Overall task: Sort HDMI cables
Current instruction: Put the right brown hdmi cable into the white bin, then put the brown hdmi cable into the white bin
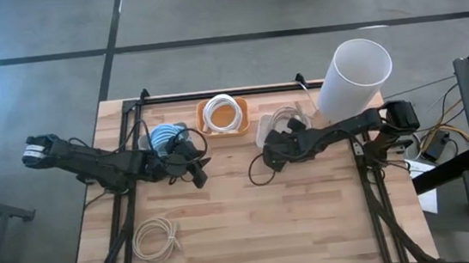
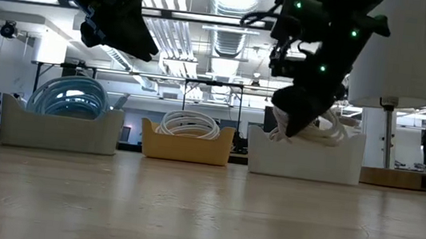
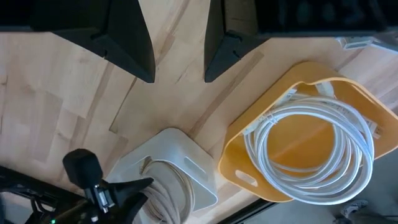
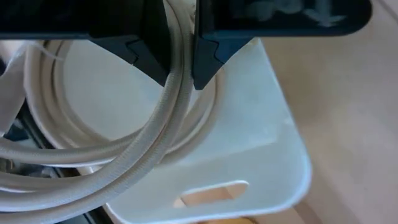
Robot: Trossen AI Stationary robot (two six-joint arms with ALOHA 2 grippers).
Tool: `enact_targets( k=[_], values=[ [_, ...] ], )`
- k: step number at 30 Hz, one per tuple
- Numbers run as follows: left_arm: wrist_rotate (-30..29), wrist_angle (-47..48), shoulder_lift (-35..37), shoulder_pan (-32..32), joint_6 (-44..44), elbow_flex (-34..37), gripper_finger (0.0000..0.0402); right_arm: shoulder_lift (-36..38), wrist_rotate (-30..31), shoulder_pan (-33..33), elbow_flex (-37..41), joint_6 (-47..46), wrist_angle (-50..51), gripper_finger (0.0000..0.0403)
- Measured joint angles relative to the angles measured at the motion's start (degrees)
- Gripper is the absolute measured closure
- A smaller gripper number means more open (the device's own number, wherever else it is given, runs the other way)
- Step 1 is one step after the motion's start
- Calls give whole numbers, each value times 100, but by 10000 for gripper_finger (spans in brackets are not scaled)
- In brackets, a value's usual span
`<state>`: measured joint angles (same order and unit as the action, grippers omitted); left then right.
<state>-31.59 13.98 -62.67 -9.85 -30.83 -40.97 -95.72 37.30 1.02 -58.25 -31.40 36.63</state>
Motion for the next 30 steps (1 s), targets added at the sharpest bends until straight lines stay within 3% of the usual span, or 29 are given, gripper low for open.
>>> enact_targets(
  k=[7, 17, 30],
  values=[
    [0, 0, 0, 0, -2, 0, 262, 0, -40, 7, 266, -299, -148, 355],
    [0, 1, 0, 0, -4, 0, 262, 0, -283, 4, 218, -289, -243, 287],
    [114, 4, 0, -40, 28, 0, 262, 2, -328, 185, -591, -116, -252, 258]
  ],
)
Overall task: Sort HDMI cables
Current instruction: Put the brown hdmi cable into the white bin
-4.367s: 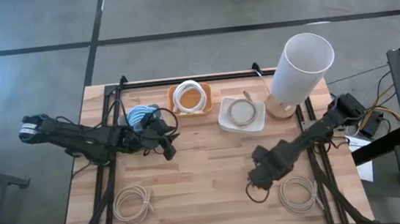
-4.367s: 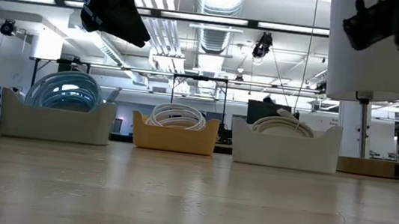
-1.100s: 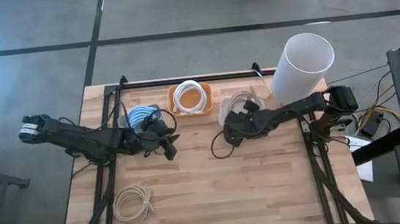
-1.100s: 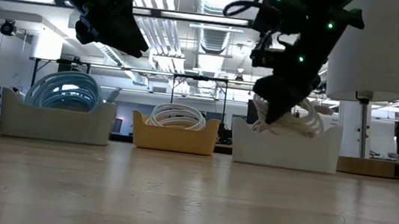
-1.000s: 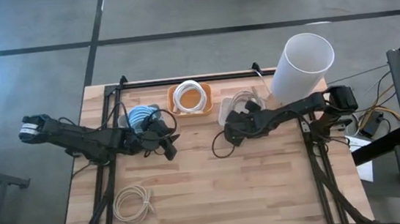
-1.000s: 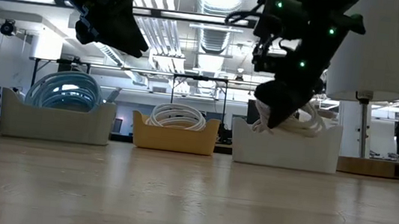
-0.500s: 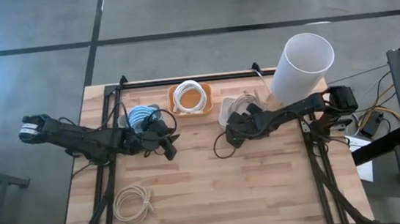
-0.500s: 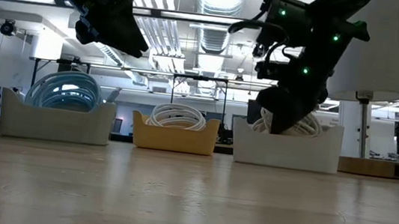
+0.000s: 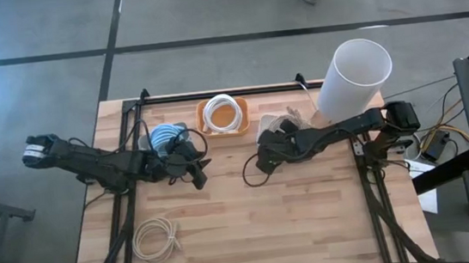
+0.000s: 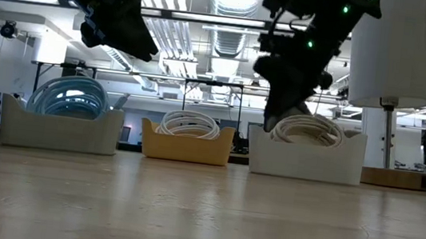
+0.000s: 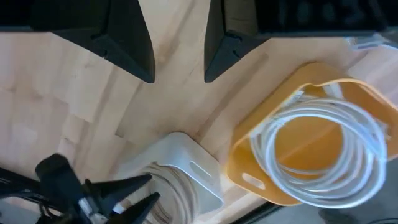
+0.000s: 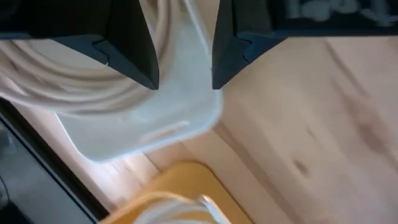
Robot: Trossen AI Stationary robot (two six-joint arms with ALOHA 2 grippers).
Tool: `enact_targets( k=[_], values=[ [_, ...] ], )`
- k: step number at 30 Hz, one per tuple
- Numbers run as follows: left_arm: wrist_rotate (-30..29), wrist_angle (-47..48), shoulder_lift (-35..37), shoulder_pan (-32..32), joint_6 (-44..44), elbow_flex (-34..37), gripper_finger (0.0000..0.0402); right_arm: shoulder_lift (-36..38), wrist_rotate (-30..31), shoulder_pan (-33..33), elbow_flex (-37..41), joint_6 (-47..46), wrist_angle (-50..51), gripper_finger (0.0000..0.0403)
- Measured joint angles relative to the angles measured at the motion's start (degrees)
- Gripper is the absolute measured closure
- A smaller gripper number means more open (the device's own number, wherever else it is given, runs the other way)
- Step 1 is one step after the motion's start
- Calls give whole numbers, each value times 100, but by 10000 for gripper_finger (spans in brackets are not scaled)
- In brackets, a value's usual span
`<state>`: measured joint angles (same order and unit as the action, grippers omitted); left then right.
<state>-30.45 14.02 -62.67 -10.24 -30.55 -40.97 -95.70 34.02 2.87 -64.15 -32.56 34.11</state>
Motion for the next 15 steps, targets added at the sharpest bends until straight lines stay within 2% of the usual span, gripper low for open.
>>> enact_targets(
  k=[10, 15],
  values=[
    [316, 432, 2, -660, -113, -27, 276, 0, 1, 450, -225, -17, -4, 270],
    [1055, 1207, 4, -1176, 34, -213, 291, 0, 1, 645, -178, -40, -14, 269]
  ],
)
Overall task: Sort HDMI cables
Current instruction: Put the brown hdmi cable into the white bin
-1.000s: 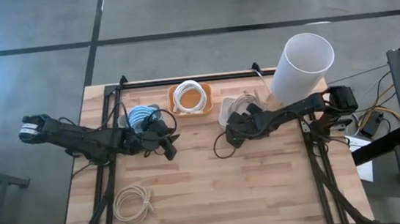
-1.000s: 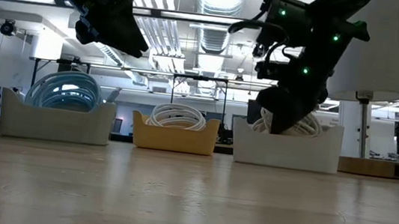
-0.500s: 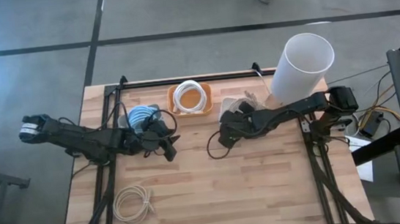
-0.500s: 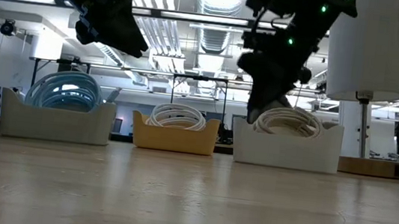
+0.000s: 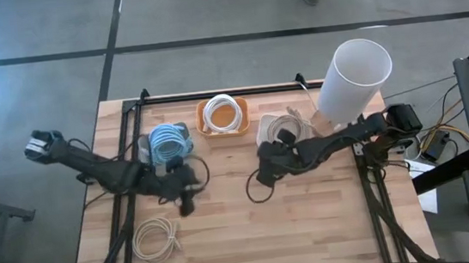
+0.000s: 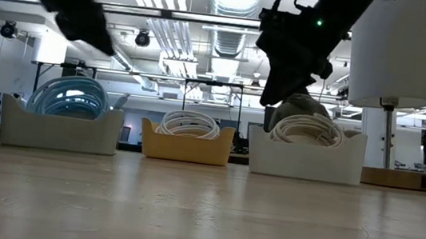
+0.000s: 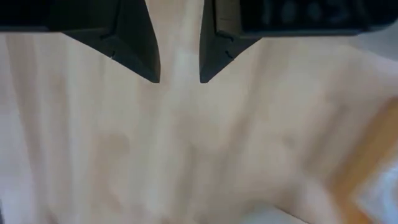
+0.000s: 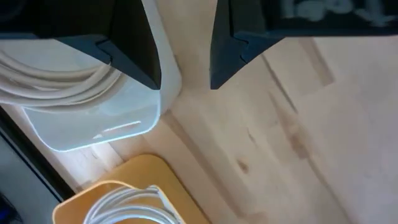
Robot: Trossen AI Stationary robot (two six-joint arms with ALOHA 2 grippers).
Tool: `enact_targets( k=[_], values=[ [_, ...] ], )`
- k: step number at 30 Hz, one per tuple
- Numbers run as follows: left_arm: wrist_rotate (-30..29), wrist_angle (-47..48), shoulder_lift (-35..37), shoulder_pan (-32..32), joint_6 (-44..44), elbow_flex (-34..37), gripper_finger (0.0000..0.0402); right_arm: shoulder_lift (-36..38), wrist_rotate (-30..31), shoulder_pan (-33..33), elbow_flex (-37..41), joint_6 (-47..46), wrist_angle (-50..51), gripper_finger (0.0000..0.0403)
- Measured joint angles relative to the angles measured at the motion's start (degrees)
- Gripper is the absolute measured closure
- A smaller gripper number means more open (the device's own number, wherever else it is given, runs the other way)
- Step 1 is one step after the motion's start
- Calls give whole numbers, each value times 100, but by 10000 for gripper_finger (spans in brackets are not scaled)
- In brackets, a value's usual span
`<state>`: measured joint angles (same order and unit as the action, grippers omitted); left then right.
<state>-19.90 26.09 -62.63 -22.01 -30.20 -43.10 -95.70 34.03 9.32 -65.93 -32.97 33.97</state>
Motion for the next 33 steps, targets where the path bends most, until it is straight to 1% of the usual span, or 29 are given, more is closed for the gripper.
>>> enact_targets(
  k=[2, 4, 7, 10, 14, 19, 22, 25, 27, 30, 33],
  values=[
    [347, 392, 0, -257, 223, -32, 296, 0, 1, 73, -4, -5, -23, 266],
    [625, 819, 0, -501, 212, -32, 299, 0, -1, 137, -4, -5, -150, 264],
    [1131, 1382, 0, -826, -203, 14, 303, 0, 1, 185, -4, -3, -317, 262],
    [1644, 1784, 0, -1150, -852, 167, 303, 0, 3, 195, -4, -5, -332, 262],
    [2165, 1901, 0, -1529, -1066, 451, 303, 0, 3, 195, -2, -2, -334, 266],
    [2214, 1879, 0, -1680, -1463, 922, 303, 0, 5, 195, 0, -5, -336, 274],
    [2268, 1877, 0, -1674, -1381, 1219, 303, 0, 6, 193, 0, -5, -340, 279],
    [2487, 1873, 0, -1674, -1439, 1450, 300, 0, 6, 193, 0, -5, -340, 282],
    [2639, 1875, 0, -1674, -1604, 1527, 296, 0, 5, 193, 0, -2, -345, 284],
    [2821, 1908, 0, -1674, -1603, 1511, 282, 0, 3, 193, 0, 9, -343, 287],
    [2832, 1952, 0, -1674, -1547, 1386, 260, 0, 6, 193, 0, 13, -345, 287]
  ],
)
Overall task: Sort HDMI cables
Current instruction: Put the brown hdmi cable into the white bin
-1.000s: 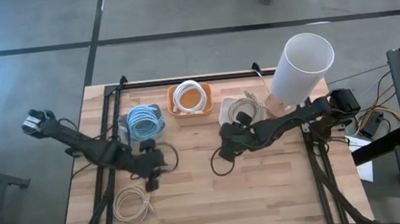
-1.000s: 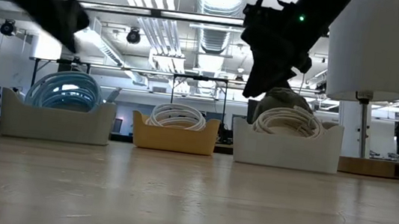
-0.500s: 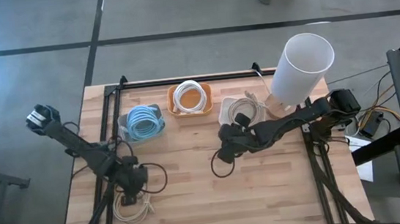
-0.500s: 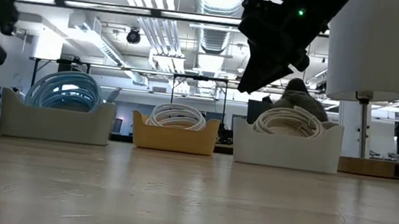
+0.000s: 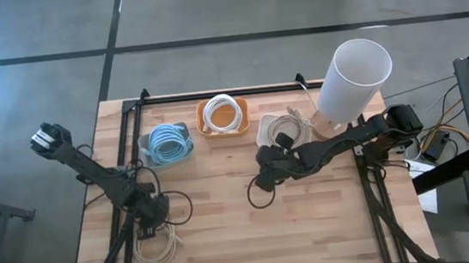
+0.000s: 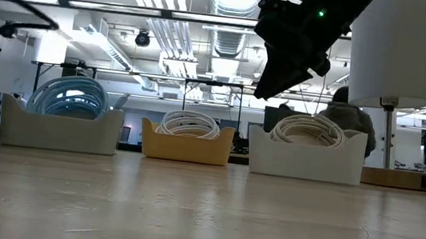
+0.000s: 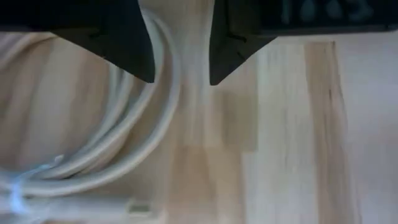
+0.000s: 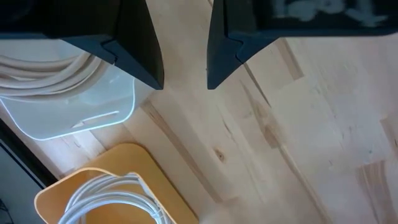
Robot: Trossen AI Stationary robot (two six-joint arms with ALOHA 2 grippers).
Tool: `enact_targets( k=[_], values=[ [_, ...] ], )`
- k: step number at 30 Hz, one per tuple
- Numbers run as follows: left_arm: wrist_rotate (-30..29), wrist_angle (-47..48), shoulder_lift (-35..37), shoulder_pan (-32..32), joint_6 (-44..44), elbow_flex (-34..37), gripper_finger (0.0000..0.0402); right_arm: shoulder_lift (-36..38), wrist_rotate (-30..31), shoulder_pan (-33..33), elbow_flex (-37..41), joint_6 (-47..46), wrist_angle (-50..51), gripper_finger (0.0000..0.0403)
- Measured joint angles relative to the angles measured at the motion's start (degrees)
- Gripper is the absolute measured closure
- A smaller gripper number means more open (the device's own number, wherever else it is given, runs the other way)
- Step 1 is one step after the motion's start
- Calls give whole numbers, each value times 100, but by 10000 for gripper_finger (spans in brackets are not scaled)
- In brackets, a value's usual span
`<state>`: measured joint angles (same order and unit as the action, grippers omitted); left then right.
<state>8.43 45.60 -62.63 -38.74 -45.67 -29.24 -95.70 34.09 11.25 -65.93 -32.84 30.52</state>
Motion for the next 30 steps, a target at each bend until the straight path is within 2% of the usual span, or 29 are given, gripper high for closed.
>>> enact_targets(
  k=[6, 10, 16, 23, 30],
  values=[
    [-4, 44, -2, 0, 36, -363, 224, 0, 0, 0, 4, -4, 3, 282],
    [-12, -95, -2, -2, -137, -322, 213, 0, 0, 0, 4, -7, 2, 287],
    [-295, -270, -161, -7, -140, -180, 211, 0, 0, 0, 4, -11, 2, 296],
    [-30, -1550, -575, 0, -151, 206, 211, 0, 1, 0, 7, -13, 5, 305],
    [-2, -1539, -1063, 2, 68, 250, 221, 0, 14, -1, 101, -9, 8, 314]
  ],
)
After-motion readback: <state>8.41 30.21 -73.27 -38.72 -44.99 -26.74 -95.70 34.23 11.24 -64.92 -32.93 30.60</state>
